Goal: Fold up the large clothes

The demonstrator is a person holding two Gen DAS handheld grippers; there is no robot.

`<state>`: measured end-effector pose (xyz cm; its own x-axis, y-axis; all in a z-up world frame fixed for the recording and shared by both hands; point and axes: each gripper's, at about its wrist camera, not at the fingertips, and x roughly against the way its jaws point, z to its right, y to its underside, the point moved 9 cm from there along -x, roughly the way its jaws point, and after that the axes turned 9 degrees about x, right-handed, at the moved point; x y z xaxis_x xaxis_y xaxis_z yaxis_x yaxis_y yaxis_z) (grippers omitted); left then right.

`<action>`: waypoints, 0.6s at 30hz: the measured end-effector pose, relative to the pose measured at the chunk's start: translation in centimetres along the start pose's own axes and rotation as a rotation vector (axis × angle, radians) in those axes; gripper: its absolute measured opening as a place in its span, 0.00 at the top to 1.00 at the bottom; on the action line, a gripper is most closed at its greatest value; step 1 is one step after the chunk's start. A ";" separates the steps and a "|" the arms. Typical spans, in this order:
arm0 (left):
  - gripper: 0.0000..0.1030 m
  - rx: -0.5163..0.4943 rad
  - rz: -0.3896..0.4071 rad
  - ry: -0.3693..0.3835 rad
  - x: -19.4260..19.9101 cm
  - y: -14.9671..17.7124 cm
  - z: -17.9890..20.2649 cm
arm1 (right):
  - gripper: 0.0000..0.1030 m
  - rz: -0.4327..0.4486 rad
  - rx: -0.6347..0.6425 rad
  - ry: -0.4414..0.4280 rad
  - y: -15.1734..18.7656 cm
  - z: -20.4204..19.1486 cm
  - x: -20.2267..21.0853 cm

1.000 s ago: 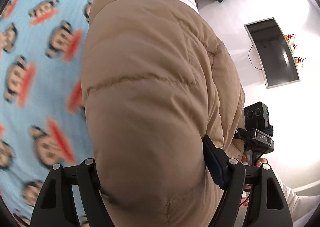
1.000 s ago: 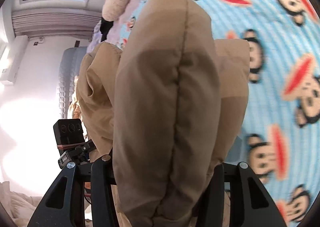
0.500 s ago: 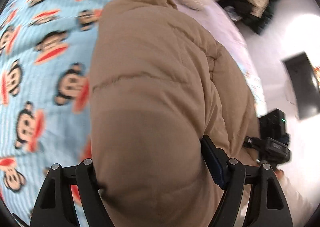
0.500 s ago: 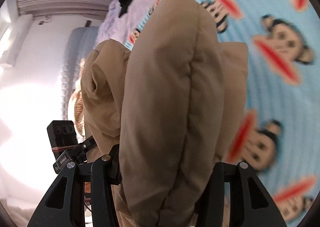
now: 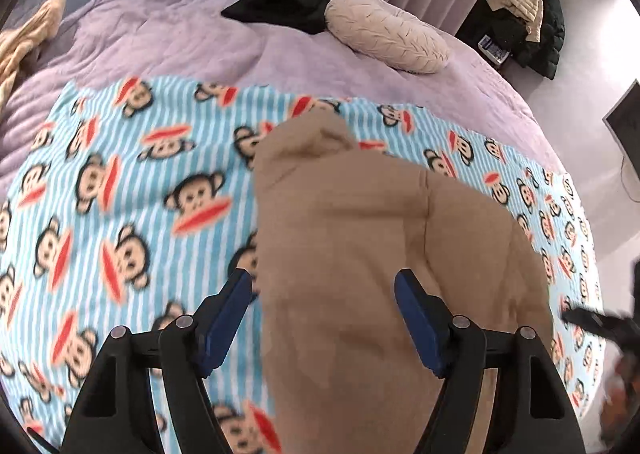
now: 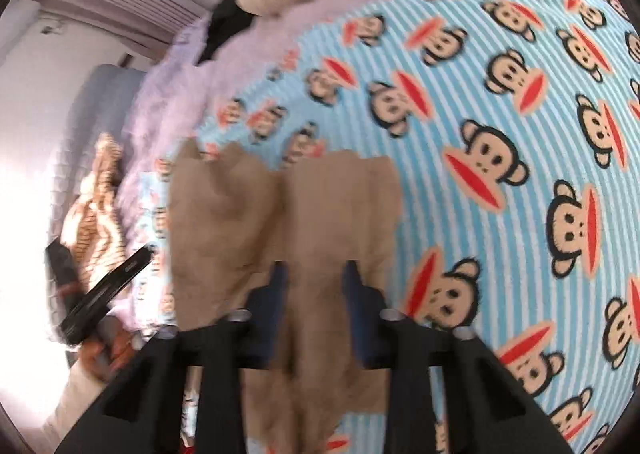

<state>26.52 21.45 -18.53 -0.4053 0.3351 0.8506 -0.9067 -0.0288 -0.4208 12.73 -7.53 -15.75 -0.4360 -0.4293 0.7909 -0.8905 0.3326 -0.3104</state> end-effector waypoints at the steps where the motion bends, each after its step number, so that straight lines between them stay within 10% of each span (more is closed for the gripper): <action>1: 0.27 0.000 -0.007 -0.001 -0.6 -0.6 0.5 | 0.74 0.001 0.013 -0.025 -0.2 -1.4 -0.1; 6: 0.26 -0.073 -0.061 -0.117 -5.6 0.8 4.1 | 0.74 -0.131 0.153 -0.004 4.1 -6.2 -3.0; 11: 0.24 -0.121 -0.069 -0.137 -5.2 1.7 5.3 | 0.80 -0.256 0.123 0.175 10.0 -1.1 -6.3; 18: 0.24 -0.145 -0.093 -0.165 -0.7 4.0 4.7 | 0.80 -0.252 0.025 0.175 11.0 0.7 -7.1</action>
<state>22.63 16.66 -19.33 -0.3455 0.1708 0.9227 -0.9196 0.1343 -0.3692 5.91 -1.39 -25.11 -0.1743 -0.3437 0.9228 -0.9716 0.2122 -0.1044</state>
